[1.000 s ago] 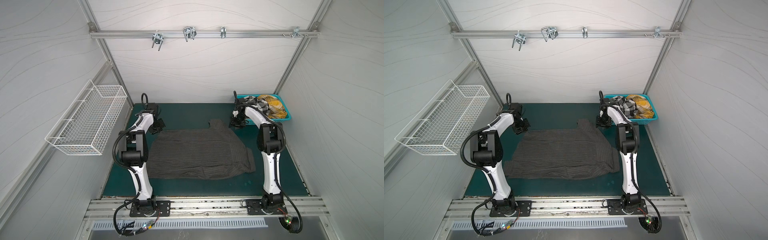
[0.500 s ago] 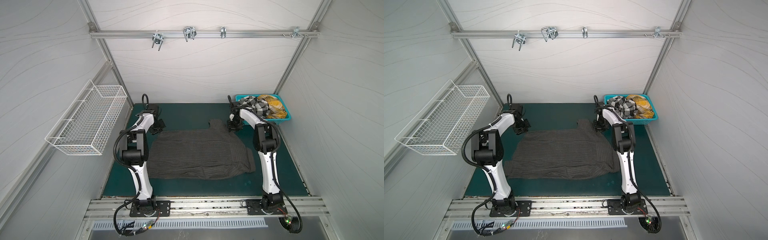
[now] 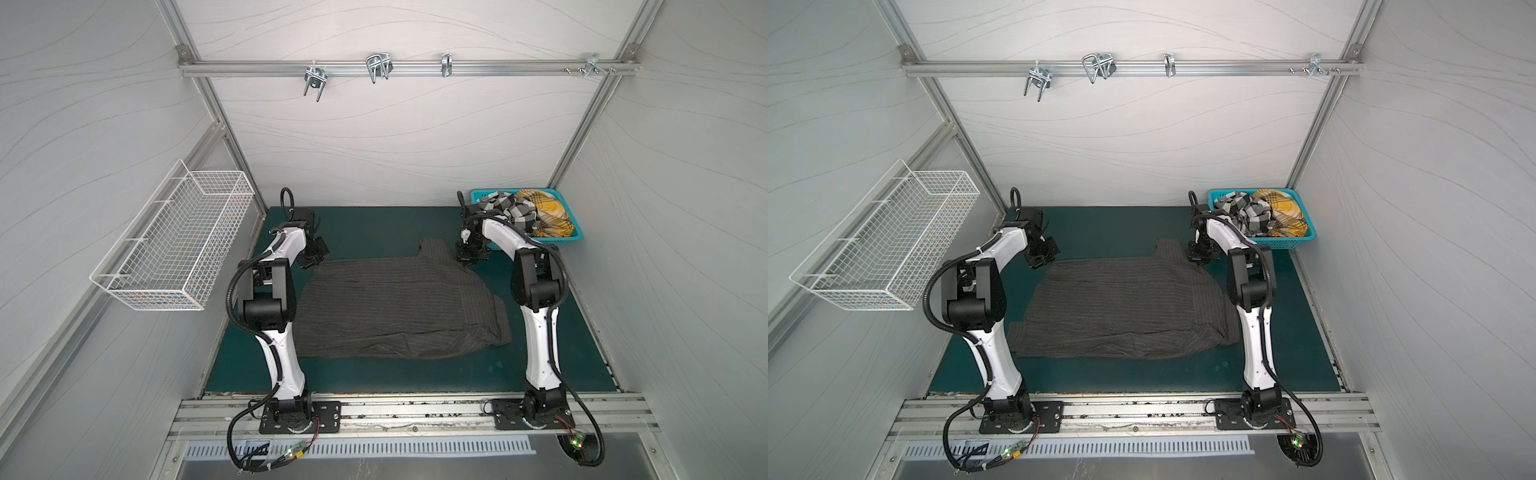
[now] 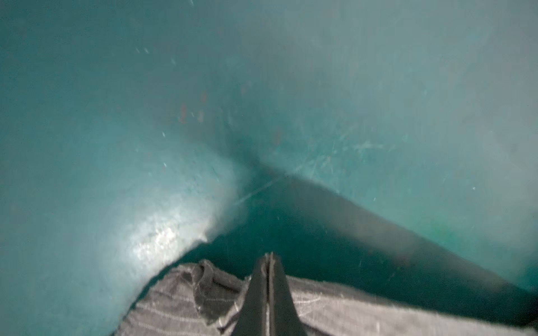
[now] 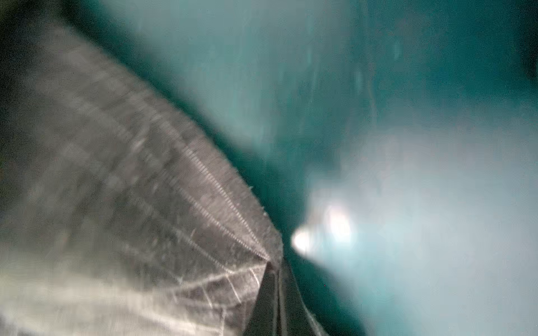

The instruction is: Fold and stack the long sleeve shirts

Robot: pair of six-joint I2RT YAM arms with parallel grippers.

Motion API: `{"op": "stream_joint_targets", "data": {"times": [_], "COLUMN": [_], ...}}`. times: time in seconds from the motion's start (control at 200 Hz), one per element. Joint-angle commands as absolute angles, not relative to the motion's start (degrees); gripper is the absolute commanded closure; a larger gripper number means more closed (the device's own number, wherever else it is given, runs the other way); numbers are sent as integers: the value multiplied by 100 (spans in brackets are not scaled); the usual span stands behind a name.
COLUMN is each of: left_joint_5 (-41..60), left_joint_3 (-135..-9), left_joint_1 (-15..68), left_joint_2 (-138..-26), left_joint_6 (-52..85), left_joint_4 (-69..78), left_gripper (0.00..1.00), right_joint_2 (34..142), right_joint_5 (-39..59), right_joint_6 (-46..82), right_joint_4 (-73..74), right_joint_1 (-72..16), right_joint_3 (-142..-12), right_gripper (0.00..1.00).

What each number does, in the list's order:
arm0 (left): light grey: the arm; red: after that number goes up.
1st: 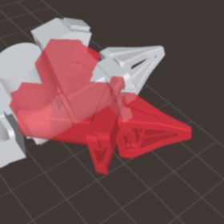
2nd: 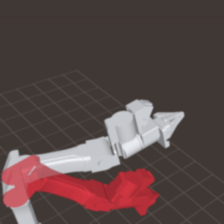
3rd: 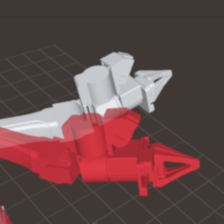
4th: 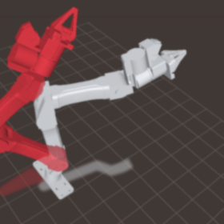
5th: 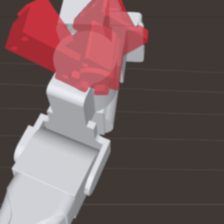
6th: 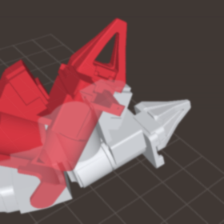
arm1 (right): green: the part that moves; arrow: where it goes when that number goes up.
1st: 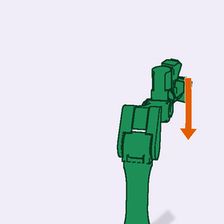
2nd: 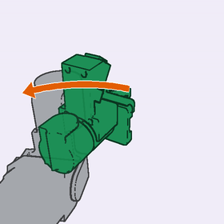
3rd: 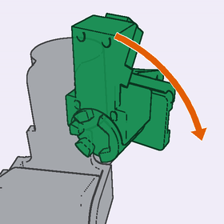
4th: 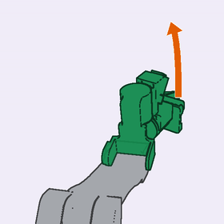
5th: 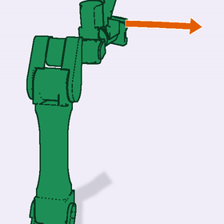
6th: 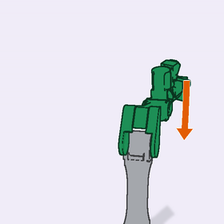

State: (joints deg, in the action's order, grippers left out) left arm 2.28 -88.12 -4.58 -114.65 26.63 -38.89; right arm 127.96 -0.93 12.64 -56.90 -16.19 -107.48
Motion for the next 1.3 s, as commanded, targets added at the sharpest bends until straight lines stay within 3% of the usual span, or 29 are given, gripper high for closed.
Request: {"op": "stream_joint_targets", "data": {"times": [0.0,0.315,0.59,1.096,1.296], "left_joint_5": [337,521,-105,-492,-511], "left_joint_3": [-8611,-7344,-5895,-4162,-4583], "left_joint_1": [-544,-571,-793,-815,-817], "left_joint_2": [-10995,-9870,-8547,-7628,-7960], "left_joint_6": [2871,3305,3638,3869,3789], "left_joint_4": [-3381,-2534,-2276,-2406,-2606], "left_gripper": [100,100,100,100,100], "right_joint_2": [11689,10393,9532,9121,9097], "right_joint_5": [-118,-167,-335,-267,-253], "right_joint_6": [1386,1754,2210,2664,2668], "right_joint_4": [-5456,-5177,-5198,-4780,-4729], "right_joint_1": [-1763,-1915,-1942,-2171,-2276], "right_joint_3": [-10232,-8983,-7943,-6052,-6003], "right_gripper": [100,100,100,100,100]}}
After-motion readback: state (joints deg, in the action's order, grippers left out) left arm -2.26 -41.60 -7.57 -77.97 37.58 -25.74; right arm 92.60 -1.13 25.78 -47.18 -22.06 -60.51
